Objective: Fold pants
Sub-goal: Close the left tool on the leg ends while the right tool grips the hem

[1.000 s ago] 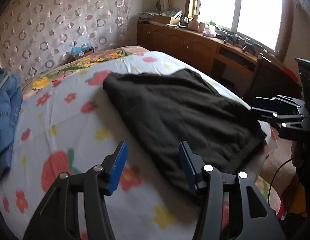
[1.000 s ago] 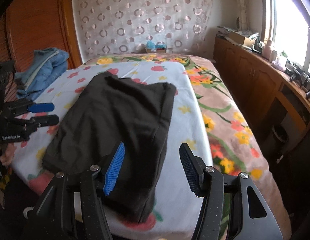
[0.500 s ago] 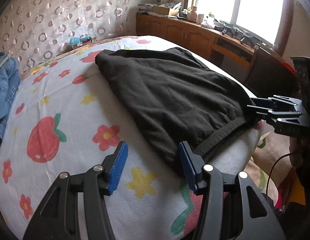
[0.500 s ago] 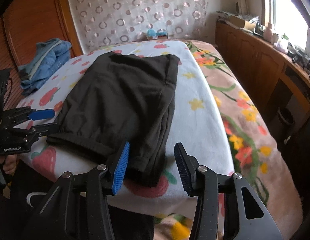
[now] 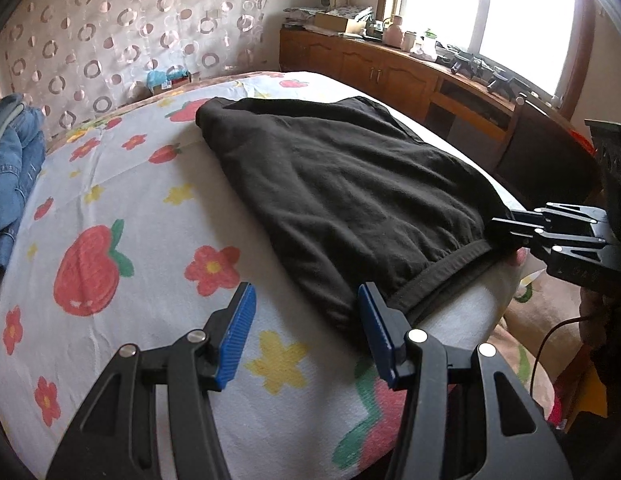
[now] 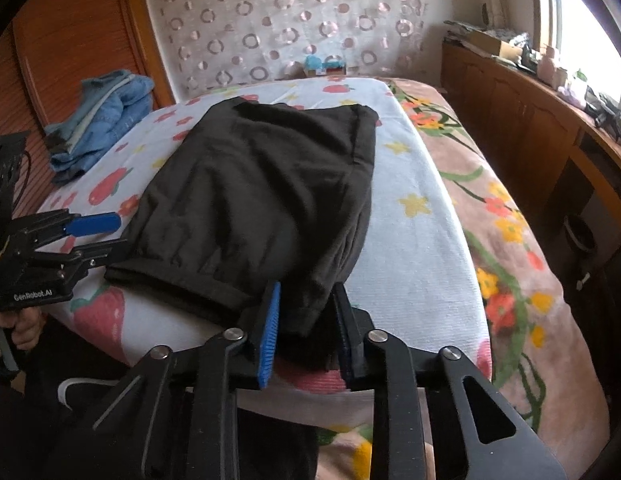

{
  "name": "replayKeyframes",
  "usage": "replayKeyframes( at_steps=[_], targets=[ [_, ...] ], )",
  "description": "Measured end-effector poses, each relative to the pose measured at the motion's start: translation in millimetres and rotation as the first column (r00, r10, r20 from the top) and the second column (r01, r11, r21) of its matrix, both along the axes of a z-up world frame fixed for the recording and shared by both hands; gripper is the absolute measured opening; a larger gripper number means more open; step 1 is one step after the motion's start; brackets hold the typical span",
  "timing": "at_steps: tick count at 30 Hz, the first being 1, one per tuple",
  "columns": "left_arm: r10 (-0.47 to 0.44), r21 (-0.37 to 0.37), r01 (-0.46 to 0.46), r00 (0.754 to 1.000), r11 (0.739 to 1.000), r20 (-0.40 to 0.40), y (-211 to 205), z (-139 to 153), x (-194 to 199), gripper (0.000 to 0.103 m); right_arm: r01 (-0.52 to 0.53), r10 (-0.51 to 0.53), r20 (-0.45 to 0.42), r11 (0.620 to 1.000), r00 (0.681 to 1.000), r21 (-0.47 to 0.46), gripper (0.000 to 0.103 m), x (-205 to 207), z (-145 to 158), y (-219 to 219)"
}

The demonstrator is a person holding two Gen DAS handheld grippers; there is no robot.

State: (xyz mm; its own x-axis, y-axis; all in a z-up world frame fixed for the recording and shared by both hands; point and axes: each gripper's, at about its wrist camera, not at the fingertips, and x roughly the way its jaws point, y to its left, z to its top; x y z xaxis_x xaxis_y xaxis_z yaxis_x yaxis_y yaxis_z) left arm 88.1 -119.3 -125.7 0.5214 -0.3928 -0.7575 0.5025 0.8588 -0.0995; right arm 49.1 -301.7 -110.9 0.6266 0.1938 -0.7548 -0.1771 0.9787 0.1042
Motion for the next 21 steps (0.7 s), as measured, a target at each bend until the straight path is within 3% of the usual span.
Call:
replayKeyframes(
  at_steps=[8,16,21],
  targets=[
    [-0.041,-0.057,0.039,0.999,0.998,-0.031,-2.1,1.5,-8.2,0.052,0.003,-0.003,0.012,1.000,1.000,-0.004,0.015,0.4,-0.2,0.8],
    [-0.060,-0.097,0.057,0.998,0.994,-0.034,-6.9,0.8,-16.2,0.034,-0.001,0.001,0.020,1.000,1.000,-0.009,0.014,0.6,-0.3,1.6],
    [-0.069,-0.139,0.062,0.997,0.988,-0.042,-6.2,-0.7,-16.7,0.023,-0.003,0.003,0.023,1.000,1.000,0.000,0.006,1.2,-0.3,-1.0]
  ],
)
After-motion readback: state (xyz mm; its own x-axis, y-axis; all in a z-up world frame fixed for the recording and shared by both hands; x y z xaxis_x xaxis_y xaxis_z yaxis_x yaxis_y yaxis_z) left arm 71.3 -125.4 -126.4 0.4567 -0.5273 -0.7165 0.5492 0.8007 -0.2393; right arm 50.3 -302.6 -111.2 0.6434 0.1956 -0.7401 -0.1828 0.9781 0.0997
